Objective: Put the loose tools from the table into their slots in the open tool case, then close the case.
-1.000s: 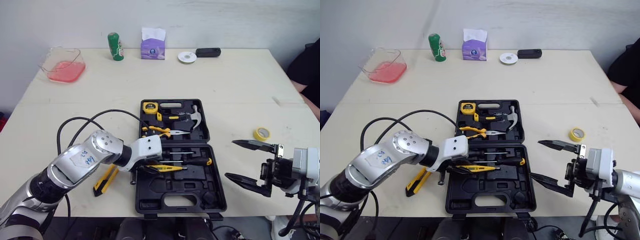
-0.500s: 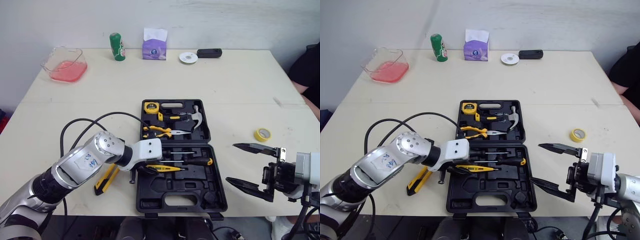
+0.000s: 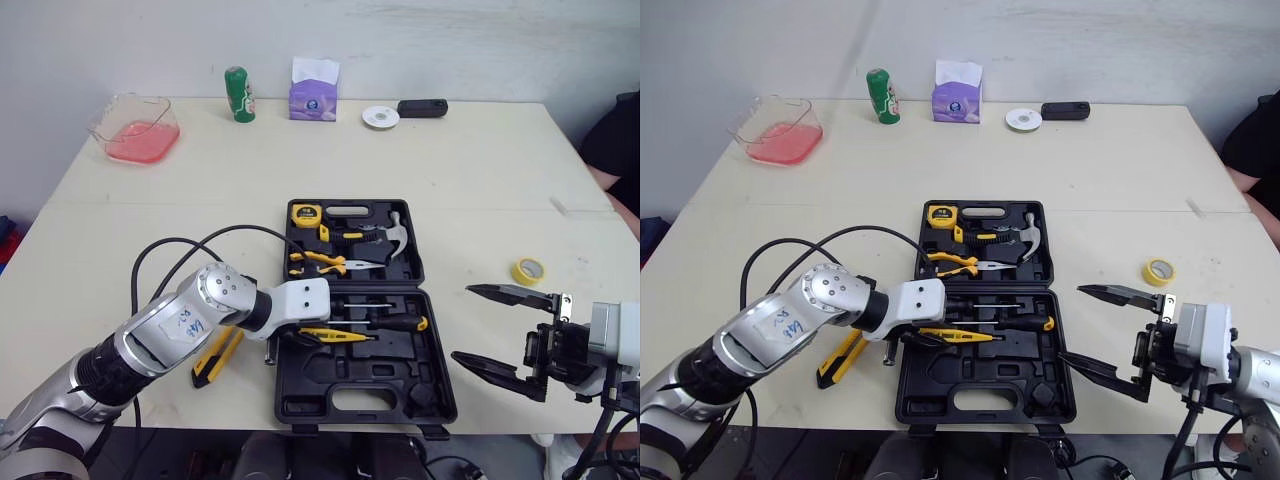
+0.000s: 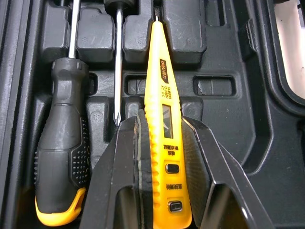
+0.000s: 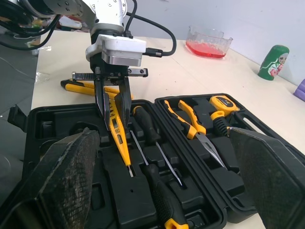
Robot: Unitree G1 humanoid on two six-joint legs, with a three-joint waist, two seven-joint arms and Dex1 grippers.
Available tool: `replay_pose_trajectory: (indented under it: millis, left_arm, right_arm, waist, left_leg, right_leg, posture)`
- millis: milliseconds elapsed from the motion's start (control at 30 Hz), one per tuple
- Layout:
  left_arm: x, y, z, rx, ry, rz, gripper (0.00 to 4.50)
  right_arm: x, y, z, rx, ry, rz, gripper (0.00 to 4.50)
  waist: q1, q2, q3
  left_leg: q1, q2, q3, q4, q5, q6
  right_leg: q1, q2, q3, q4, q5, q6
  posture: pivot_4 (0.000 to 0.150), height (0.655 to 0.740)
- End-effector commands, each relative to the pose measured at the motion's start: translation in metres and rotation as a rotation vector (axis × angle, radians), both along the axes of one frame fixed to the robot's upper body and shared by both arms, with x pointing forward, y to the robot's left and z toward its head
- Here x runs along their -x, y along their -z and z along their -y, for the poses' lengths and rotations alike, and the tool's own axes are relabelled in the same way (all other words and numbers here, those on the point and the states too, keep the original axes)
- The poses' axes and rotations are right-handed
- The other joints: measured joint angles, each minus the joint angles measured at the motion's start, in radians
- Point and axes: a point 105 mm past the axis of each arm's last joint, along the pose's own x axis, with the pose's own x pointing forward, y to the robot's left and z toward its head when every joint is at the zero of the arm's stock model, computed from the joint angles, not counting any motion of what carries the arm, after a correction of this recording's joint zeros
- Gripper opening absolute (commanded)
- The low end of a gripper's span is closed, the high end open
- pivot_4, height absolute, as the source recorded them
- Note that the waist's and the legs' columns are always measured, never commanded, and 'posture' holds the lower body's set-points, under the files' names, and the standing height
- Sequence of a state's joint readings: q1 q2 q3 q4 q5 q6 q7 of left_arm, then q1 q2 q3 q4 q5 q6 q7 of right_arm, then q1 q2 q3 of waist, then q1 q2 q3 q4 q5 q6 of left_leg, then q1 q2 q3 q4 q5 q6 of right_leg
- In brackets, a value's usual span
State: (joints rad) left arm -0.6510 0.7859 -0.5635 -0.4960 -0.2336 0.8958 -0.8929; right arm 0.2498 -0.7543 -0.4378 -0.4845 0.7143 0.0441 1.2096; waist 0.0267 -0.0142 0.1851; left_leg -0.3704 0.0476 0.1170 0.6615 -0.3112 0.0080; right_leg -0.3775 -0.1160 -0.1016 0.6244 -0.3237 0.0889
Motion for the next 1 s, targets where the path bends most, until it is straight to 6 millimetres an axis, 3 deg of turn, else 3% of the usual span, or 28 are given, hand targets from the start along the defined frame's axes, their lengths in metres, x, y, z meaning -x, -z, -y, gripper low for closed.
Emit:
replay_pose_trajectory:
  millis: [33,167,400,467,567,667,800,1000]
  left_arm:
    - [-0.006,-0.002,0.001,0.028,-0.003,0.046,2.49]
    - [-0.001,-0.014,0.004,0.087,0.045,0.045,4.38]
    - [-0.003,-0.043,-0.003,0.291,0.144,0.144,4.38]
    - [0.002,-0.061,-0.002,0.460,0.234,0.238,4.38]
    - [0.010,-0.063,-0.007,0.564,0.285,0.245,3.52]
    - [0.011,-0.055,-0.007,0.633,0.242,0.181,2.15]
    - [0.007,-0.030,-0.008,0.588,0.180,0.156,0.23]
    - [0.007,-0.002,-0.009,0.504,0.133,0.093,0.09]
  right_arm:
    - [0.004,-0.004,-0.004,-0.003,-0.024,0.026,4.50]
    - [0.004,-0.003,-0.005,-0.004,-0.033,0.020,4.50]
    - [0.001,-0.002,-0.003,0.004,-0.034,0.023,4.50]
    - [0.000,-0.002,-0.002,0.007,-0.030,0.028,4.50]
    - [-0.003,-0.002,0.000,0.013,-0.019,0.034,4.50]
    - [-0.005,-0.002,0.002,0.013,-0.012,0.037,4.50]
    - [-0.006,-0.001,0.004,0.010,-0.002,0.036,4.50]
    - [-0.005,0.001,0.005,0.014,0.005,0.035,4.50]
  waist:
    - [0.000,0.000,0.000]
    - [-0.002,0.000,0.000]
    - [-0.003,0.000,0.000]
    - [-0.003,0.000,0.000]
    - [-0.003,0.000,0.000]
    - [-0.003,0.000,0.000]
    - [-0.003,0.000,0.000]
    - [-0.003,0.000,0.000]
  left_leg:
    - [0.000,0.000,0.000,0.000,0.000,0.000]
    - [0.000,0.000,0.000,0.001,0.000,0.001]
    - [0.000,0.001,0.000,0.001,0.000,0.000]
    - [0.000,0.001,0.000,0.001,0.000,0.000]
    - [-0.001,0.001,0.000,0.001,-0.001,0.001]
    - [-0.001,0.001,0.000,0.001,-0.001,0.001]
    - [0.000,0.001,0.000,0.001,-0.001,0.001]
    - [0.000,0.001,0.000,0.001,-0.001,0.002]
  right_leg:
    - [0.000,0.000,0.000,0.000,0.000,0.000]
    - [0.000,0.000,0.000,0.000,0.000,0.000]
    - [0.000,0.000,0.000,0.000,0.000,0.000]
    - [0.000,0.000,0.000,0.000,0.000,0.000]
    - [0.000,-0.001,-0.001,0.000,0.000,0.000]
    - [0.000,-0.001,-0.001,0.000,0.000,0.000]
    - [0.000,-0.001,-0.001,0.001,0.000,0.000]
    - [0.000,-0.001,-0.001,0.000,0.000,0.000]
  posture:
    - [0.150,0.7400]
    - [0.150,0.7400]
    - [0.150,0.7400]
    - [0.150,0.7400]
    - [0.150,0.7400]
    - [0.150,0.7400]
    - [0.150,0.7400]
    - [0.150,0.7400]
